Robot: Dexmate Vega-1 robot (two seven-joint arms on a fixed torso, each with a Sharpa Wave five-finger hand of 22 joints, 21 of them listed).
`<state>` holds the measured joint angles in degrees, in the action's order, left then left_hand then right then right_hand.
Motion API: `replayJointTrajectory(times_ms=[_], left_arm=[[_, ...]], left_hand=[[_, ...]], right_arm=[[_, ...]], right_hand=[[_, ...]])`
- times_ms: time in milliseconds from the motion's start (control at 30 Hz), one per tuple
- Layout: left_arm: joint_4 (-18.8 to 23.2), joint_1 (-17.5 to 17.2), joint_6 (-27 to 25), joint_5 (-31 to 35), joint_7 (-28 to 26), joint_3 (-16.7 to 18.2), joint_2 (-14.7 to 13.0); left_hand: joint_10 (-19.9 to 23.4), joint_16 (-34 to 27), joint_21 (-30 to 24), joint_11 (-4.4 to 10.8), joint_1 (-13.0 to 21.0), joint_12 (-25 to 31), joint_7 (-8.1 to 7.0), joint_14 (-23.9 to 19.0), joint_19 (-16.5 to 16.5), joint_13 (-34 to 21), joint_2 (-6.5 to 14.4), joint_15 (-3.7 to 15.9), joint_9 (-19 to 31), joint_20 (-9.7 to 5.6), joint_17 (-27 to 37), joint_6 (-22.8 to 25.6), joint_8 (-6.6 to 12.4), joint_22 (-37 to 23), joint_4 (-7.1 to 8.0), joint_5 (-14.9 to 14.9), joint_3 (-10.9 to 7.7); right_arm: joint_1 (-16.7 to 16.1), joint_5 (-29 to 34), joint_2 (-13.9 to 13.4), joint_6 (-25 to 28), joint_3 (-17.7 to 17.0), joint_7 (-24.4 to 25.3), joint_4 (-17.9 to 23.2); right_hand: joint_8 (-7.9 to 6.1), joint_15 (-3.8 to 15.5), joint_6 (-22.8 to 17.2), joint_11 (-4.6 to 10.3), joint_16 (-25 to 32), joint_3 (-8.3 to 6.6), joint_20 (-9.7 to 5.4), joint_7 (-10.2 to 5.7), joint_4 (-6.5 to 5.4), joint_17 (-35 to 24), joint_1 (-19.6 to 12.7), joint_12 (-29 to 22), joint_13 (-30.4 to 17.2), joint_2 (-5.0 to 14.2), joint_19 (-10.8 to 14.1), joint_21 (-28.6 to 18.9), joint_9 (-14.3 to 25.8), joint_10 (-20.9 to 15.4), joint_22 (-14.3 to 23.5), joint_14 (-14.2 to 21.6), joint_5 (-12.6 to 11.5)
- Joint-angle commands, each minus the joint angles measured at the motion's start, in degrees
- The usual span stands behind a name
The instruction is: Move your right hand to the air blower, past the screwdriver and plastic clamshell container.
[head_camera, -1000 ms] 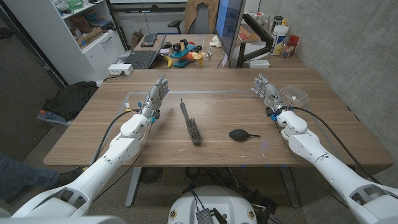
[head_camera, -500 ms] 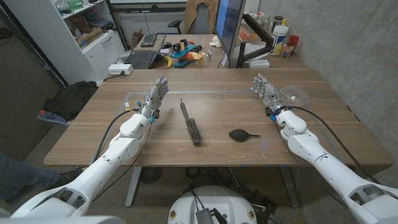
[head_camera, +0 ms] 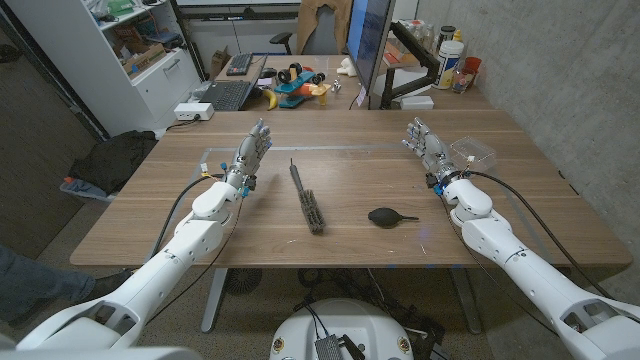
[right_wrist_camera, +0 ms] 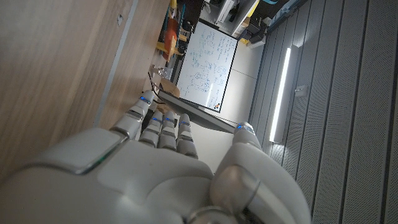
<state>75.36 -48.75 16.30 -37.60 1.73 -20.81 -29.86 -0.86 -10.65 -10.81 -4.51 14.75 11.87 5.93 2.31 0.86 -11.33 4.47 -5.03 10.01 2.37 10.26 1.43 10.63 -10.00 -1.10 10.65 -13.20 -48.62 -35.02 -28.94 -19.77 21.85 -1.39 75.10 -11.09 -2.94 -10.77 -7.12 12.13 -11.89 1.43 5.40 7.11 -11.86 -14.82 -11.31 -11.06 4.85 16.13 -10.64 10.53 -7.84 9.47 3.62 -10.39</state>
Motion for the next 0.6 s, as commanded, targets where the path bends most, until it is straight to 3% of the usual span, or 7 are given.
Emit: replayJointTrajectory(times_ms=[33,600], left_arm=[[0.68,-0.15,-0.57,0.2,-0.23,-0.14,-0.34],[0.11,0.32,-0.43,0.19,0.17,-0.24,-0.15]], left_hand=[[0.02,-0.16,-0.31,-0.14,0.48,0.32,0.44,0.0,0.11,-0.11,0.36,-0.39,0.3,0.36,0.28,0.18,0.2,-0.13,-0.16,0.33,-0.12],[0.11,-0.16,-0.33,-0.38,0.45,0.36,0.64,0.0,0.14,-0.11,0.41,-0.66,0.3,0.45,0.28,0.32,0.23,-0.13,-0.26,0.32,-0.11]], right_arm=[[-0.34,0.44,0.43,-2.91,-0.19,-0.79,-1.38],[-0.48,1.09,0.72,-6.5,-0.49,-1.74,-2.93]], right_hand=[[-0.36,0.05,-0.67,0.36,0.23,-0.1,-0.13,-0.4,0.13,-0.28,-0.32,-0.57,-0.09,-0.38,0.72,-0.51,0.33,-0.81,0.27,0.54,-0.43],[-0.49,0.74,-1.24,1.1,0.7,-0.19,-0.46,-1.15,0.11,-0.29,-0.5,-0.78,-0.13,-0.02,2.25,-0.89,0.35,-1.76,0.26,2.04,-0.56]])
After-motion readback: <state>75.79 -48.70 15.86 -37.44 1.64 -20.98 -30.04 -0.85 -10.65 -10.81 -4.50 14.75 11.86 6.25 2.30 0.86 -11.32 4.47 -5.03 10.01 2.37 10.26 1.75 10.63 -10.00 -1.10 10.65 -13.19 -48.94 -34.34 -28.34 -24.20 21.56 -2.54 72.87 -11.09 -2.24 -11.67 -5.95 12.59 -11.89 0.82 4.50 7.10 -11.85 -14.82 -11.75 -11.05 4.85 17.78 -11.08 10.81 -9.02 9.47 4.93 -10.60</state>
